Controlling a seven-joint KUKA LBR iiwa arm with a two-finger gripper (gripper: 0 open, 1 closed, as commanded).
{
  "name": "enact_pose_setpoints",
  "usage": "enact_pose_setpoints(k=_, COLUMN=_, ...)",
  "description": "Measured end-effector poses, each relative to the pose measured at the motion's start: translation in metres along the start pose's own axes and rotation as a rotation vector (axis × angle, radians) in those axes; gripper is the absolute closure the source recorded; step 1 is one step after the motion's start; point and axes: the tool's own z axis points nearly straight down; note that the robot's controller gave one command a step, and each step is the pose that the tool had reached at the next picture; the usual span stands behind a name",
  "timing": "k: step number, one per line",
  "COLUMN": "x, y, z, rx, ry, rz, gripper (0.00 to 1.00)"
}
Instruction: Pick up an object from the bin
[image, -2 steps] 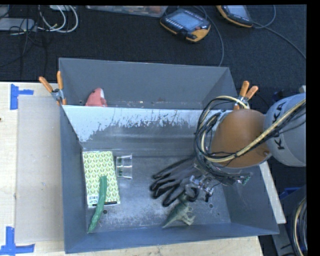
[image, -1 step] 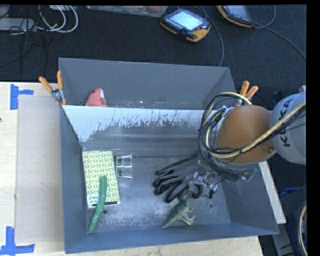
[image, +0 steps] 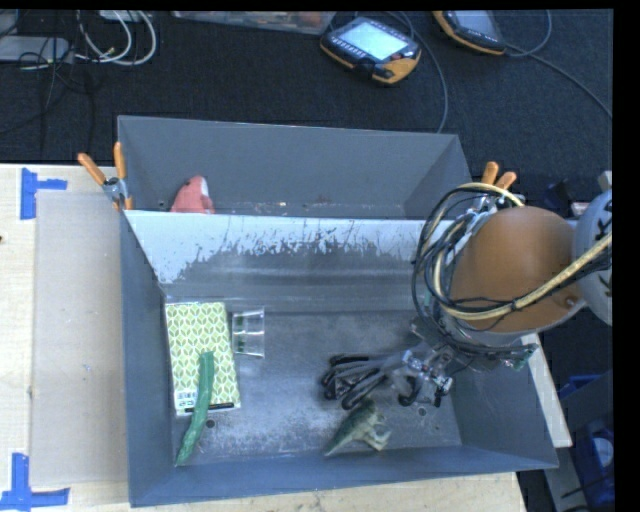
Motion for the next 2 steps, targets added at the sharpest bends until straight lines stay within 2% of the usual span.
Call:
enact_pose_setpoints(k=1, x=-0.029, y=0.003, z=-0.070, rx=0.007, ry=-0.005, rz=0.036, gripper=1.00)
enact_pose_setpoints(k=2, x=-0.023, y=0.024, z=-0.095, rx=0.007, ry=-0.006, rz=0.048, gripper=1.00)
